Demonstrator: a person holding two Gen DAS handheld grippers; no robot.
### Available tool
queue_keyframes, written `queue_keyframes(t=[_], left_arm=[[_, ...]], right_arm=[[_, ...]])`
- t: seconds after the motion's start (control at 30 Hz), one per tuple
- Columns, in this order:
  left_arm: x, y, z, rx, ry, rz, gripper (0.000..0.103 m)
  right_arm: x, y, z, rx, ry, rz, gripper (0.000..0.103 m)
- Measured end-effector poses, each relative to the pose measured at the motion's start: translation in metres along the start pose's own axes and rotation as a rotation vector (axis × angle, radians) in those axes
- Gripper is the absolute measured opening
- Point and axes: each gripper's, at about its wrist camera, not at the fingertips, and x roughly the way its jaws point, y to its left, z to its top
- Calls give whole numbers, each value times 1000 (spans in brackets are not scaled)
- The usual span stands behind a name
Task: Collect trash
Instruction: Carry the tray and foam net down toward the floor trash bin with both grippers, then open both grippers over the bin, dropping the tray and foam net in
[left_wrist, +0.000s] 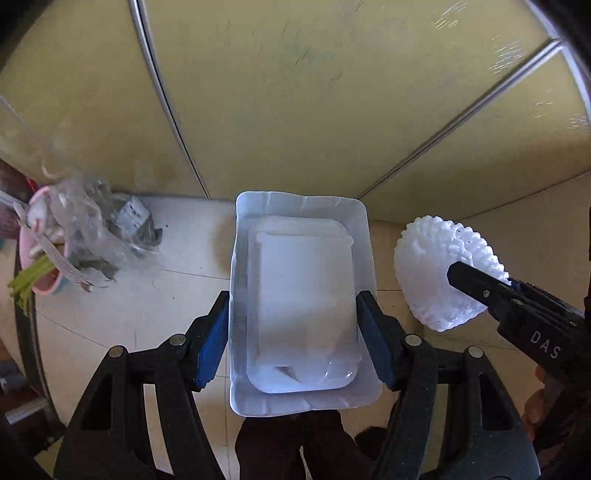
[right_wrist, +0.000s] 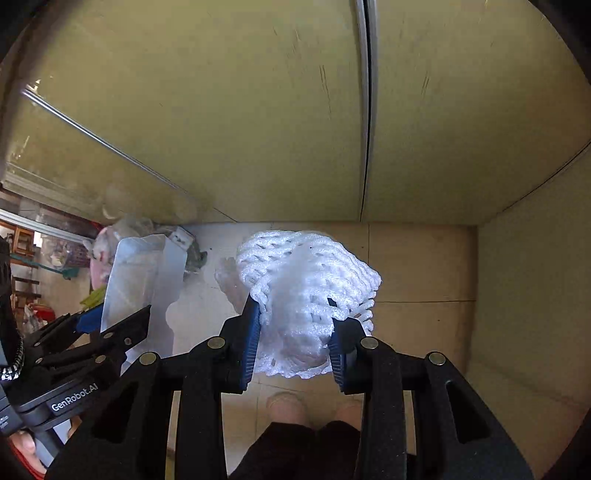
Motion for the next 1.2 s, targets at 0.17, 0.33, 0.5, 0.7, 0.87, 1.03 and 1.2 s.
queue_keyframes(t=[0.17, 0.33, 0.5, 0.7, 0.87, 1.03, 1.2], left_arm=[[85, 24, -2, -29, 19, 5, 66], [152, 36, -3, -50, 42, -1, 66], [201, 47, -6, -55, 77, -1, 66], [234, 44, -11, -32, 118, -15, 66], [248, 39, -11, -14, 125, -32, 66], [256, 30, -8, 9, 127, -48, 66], [240, 24, -5, 7, 103, -45, 66]], right_arm=[[91, -15, 3, -13, 41, 1, 31], [163, -18, 8, -49, 78, -17, 35], [204, -25, 7, -75, 120, -10, 42], [215, -34, 4, -113, 130, -16, 64], [207, -52, 2, -74, 107, 43, 64], [197, -54, 7, -61, 57, 68, 64], [177, -48, 12, -76, 14, 40, 64]])
